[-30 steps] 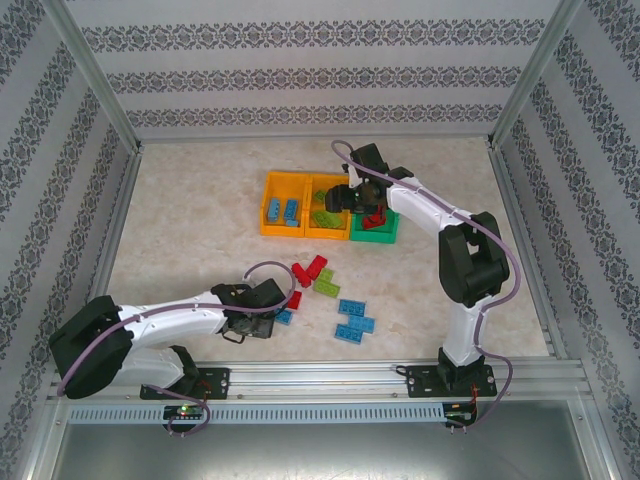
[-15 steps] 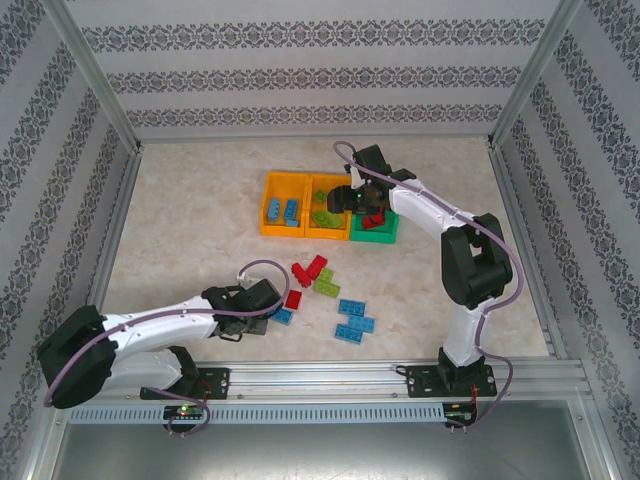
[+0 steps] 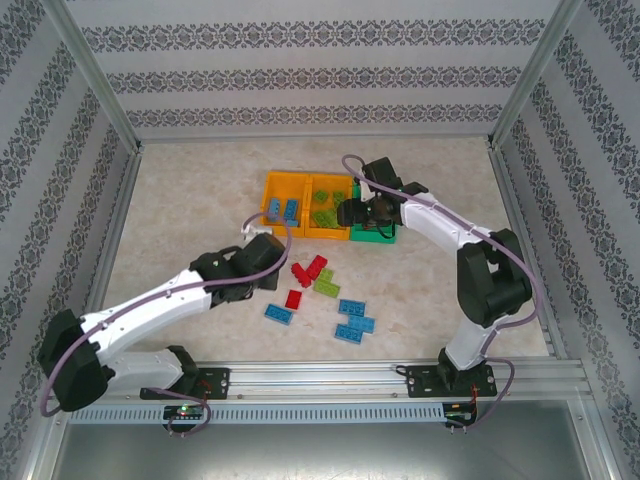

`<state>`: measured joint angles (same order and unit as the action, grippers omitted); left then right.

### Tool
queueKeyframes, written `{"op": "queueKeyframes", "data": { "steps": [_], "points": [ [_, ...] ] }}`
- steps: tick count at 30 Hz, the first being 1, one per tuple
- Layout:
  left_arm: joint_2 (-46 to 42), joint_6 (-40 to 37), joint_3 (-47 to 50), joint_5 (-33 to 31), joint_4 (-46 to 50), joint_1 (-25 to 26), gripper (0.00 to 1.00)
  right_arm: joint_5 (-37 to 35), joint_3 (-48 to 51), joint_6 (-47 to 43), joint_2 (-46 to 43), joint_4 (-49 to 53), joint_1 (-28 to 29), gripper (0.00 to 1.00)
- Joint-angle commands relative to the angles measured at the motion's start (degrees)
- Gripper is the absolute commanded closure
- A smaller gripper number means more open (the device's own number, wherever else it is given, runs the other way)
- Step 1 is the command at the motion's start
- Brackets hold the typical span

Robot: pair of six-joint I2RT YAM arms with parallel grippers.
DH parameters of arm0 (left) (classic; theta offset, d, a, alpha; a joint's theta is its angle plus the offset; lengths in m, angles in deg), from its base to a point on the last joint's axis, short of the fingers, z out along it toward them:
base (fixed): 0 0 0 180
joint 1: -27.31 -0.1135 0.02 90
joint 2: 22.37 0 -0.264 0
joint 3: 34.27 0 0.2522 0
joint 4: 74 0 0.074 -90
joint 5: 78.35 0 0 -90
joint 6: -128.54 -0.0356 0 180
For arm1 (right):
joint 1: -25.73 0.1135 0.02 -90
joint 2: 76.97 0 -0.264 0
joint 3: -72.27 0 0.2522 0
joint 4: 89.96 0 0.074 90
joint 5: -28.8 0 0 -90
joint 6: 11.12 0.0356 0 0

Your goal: Sort the legos into containers by color

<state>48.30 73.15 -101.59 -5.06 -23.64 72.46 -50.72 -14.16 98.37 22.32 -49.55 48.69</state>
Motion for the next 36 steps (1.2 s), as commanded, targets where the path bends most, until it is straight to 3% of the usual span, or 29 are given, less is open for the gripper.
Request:
{"op": "queueKeyframes", "data": {
  "steps": [1,9,19,25,36],
  "points": [
    [6.54,-8.79,-6.68,3.09,-7.27,-2.41,0.7,-2.94,3.1,-0.68,-4.0,-1.55,-0.63,0.29],
    [28.41,-15.54,-27.84,14.25,-13.31,-6.71,0.71,-4.53,11.15,-0.43,-10.6,-3.78,-0.9,0.28],
    [48.79,-17.62,-51.09,22.93,-7.52,-12.03,0.71,-2.43,19.37,-7.8,-17.12,-3.9,1.76,0.27],
    [56.26,-17.14,-60.49,23.48,-3.61,-13.04,0.67,1.02,21.09,-15.61,-17.35,-2.15,7.31,0.26],
    [57.26,-13.08,-61.58,23.49,-2.86,-13.07,0.4,5.24,17.54,-23.13,-11.69,2.17,15.09,0.24]
  ]
}}
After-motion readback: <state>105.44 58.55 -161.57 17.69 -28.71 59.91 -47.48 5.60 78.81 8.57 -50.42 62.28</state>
